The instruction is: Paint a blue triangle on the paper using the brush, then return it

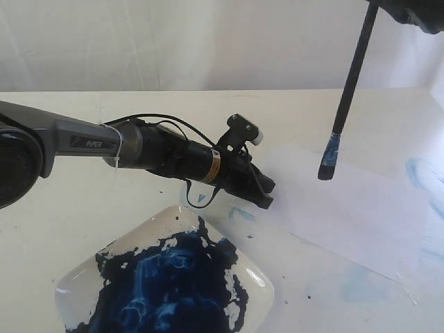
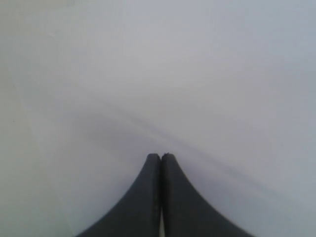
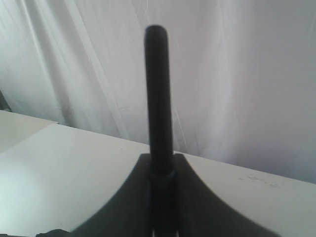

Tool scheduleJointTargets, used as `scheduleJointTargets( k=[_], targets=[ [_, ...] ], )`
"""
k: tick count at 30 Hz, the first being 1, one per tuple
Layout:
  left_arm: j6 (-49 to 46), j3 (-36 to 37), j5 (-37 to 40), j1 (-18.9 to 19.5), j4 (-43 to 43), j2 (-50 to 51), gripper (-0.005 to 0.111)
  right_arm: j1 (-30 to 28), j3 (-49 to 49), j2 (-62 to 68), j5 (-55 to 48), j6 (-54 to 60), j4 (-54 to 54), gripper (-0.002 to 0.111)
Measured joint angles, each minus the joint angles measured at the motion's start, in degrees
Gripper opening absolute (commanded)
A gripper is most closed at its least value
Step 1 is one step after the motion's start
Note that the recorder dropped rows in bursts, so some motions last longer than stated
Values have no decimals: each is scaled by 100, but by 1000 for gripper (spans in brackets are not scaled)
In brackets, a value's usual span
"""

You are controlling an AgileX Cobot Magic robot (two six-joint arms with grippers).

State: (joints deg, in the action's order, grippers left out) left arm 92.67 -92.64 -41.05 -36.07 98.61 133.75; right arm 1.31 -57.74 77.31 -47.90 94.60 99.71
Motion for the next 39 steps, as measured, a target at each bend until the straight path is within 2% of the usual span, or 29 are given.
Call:
scheduleJointTargets(
  k=[6, 13, 21, 30, 34, 39],
  targets=[
    [0, 0, 0, 0, 0, 0, 0, 0, -264, 5, 99, -639, -185, 0],
    [0, 0, 0, 0, 0, 0, 0, 277, -740, -11, 1438, -2444, -1812, 0],
    [0, 0, 0, 0, 0, 0, 0, 1002, -871, -227, 2787, -4174, -3800, 0],
    [0, 0, 0, 0, 0, 0, 0, 2043, -871, -378, 4037, -7679, -7446, 0],
    [0, 0, 0, 0, 0, 0, 0, 2180, -670, -438, 4510, -10176, -9644, 0],
    [0, 0, 0, 0, 0, 0, 0, 2096, -113, -713, 5524, -13712, -13228, 0]
  ],
)
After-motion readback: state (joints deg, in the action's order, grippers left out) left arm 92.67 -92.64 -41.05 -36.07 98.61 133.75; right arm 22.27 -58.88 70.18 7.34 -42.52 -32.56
